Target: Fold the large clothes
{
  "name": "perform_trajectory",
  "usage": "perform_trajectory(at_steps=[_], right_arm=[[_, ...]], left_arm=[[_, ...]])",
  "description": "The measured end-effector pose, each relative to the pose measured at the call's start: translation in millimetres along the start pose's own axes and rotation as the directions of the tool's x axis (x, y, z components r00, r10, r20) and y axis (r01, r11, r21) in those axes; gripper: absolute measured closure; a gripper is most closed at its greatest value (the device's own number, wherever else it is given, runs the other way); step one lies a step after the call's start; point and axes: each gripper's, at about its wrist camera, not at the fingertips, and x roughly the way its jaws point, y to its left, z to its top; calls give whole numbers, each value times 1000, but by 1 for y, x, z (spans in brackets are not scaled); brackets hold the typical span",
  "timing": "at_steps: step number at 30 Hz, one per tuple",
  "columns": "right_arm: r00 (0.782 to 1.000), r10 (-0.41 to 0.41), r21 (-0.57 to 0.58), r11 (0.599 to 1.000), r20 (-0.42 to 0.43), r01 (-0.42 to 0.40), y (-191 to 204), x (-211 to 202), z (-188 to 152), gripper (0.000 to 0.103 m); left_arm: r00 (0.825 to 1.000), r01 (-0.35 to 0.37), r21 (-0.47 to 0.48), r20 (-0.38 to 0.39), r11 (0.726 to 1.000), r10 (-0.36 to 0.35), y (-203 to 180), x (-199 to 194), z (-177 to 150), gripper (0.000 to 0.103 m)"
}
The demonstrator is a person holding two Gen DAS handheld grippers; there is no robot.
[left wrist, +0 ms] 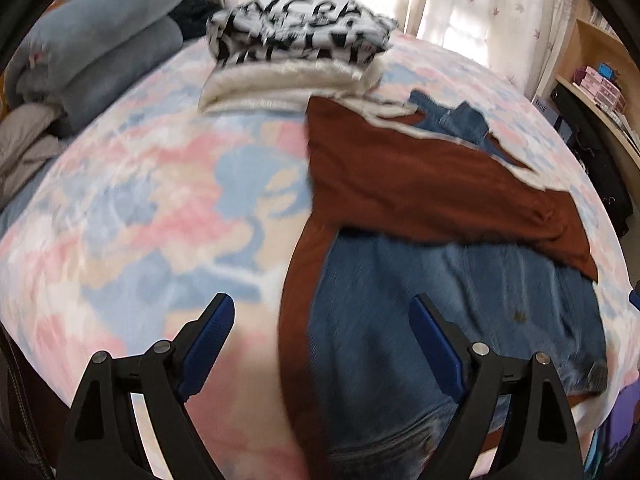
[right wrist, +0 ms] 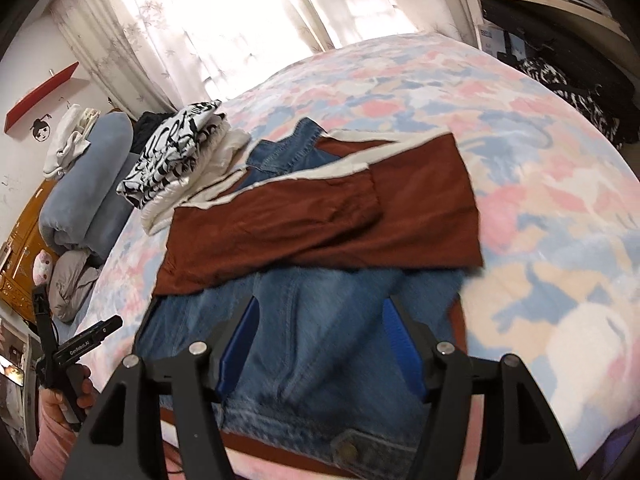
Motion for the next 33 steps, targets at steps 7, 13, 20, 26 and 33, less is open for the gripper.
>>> perform_trajectory(at_steps=[7,13,20,26,33], right_arm=[[997,-48,50,997,-58,51,-45,-6,-28,39],[990,-84,82,992,-114,94,-80,-7,-52,39],[989,-15,83,996,-149,28,-85,10,-71,38],[984,71,31,997,-161,-67,-66,36,-72,37],[979,152,55,988,-134,-146,-70,43,-68,47]], left_arm=[[993,69,-74,-93,995,-76,18,24,-37,15],[995,64,-36,-76,997,-67,12,29,-49,12],[991,94,-65,-91,993,-100,17,41,-46,3],[990,107,-54,-86,993,-112,15,51,-43,3],[991,107,-42,-74,993,-110,11,58,-38,6]])
